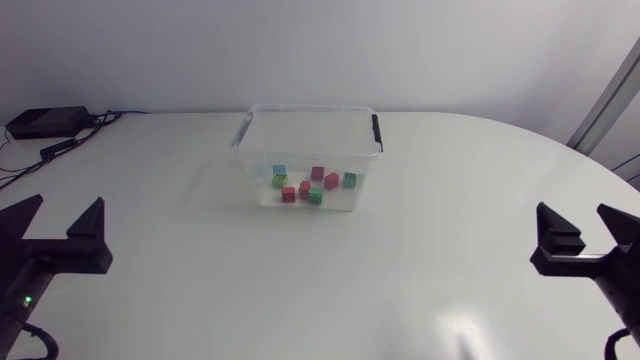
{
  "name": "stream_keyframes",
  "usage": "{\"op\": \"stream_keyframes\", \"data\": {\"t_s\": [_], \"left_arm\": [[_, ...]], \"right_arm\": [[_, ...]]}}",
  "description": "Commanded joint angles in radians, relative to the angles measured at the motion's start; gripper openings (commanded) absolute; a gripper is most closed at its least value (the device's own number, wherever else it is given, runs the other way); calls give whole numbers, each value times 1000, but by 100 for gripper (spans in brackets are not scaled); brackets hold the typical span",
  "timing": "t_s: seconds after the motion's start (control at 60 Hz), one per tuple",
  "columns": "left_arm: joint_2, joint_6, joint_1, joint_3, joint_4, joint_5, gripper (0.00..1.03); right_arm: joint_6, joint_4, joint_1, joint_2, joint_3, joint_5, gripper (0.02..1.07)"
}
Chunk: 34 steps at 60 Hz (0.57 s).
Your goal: Place the duplo bricks in the container
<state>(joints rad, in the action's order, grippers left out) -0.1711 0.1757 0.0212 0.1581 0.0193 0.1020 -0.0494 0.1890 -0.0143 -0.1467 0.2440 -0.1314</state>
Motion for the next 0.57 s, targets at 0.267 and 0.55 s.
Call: {"op": "stream_keyframes", "data": {"t_s": [0.267,0.55], "left_arm": [[133,-141,-18,-126,-14,-79,99],[171,-176,-21,-158,-19,-102,99]], "right_arm": [[41,-148,13,114,-192,100,102],[49,-189,14,147,-244,131,102]]}}
